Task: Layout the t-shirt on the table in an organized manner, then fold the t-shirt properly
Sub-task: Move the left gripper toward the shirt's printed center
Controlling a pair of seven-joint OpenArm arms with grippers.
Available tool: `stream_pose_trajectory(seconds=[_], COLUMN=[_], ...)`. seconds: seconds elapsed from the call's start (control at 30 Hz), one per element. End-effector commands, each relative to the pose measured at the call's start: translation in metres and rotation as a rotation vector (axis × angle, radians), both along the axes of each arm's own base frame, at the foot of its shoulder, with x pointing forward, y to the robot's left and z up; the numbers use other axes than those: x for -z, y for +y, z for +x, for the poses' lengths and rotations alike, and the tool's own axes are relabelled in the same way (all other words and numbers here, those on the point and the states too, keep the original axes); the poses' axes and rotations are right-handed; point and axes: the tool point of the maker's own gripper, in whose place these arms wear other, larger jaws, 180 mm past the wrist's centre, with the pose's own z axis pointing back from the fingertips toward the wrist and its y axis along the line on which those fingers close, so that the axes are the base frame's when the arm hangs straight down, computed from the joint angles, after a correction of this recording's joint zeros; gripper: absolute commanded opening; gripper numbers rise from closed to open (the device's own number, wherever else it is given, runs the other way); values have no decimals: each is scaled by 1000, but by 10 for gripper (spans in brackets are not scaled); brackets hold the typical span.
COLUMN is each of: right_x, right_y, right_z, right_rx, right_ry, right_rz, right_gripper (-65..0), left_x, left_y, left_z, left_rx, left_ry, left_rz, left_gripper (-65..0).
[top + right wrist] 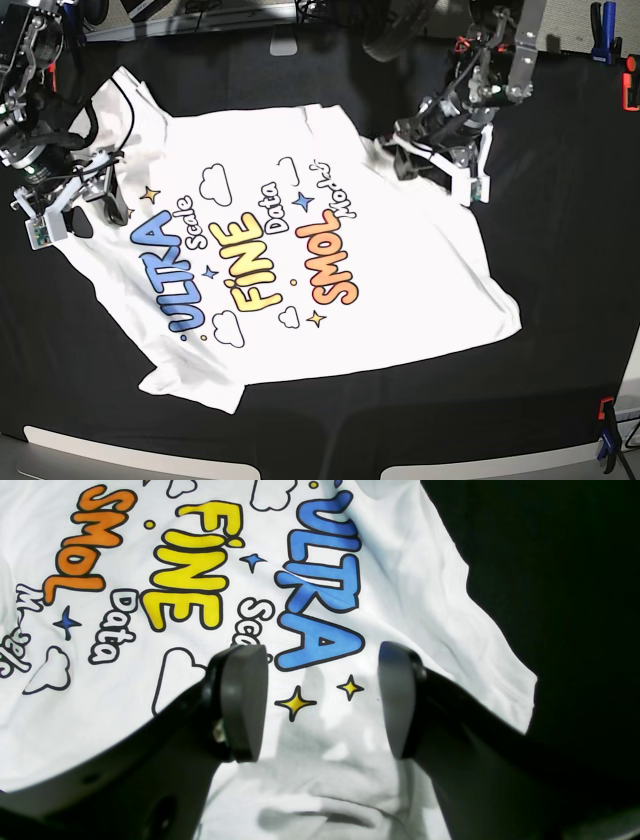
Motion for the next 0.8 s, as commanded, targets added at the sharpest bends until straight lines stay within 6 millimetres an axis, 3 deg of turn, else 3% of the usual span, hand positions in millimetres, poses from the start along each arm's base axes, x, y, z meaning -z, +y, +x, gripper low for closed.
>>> stream_pose_trajectory(seconds=[0.0,0.1,0.33,0.5,0.77], right_x=[-17,-20,-21,-21,-21], right_y=[1,4,5,5,5], right_z=[8,8,8,8,8], right_rx=[-14,-19,-22,-22,-22], right_ry=[-63,-73,-77,-77,-77], right_rz=[3,28,40,40,40], right_gripper=[-310,-310,-310,-310,-310], left_x=[-1,8,3,-2,-33], left_y=[2,1,-3,5,21], left_z=[3,-1,6,15,41], left_rx=[-9,-14,-19,-16,5], left_ry=[-5,24,2,-56,-219], left_rz=[5,-3,-16,51,224], left_gripper=[-458,-458,-467,-650,-650])
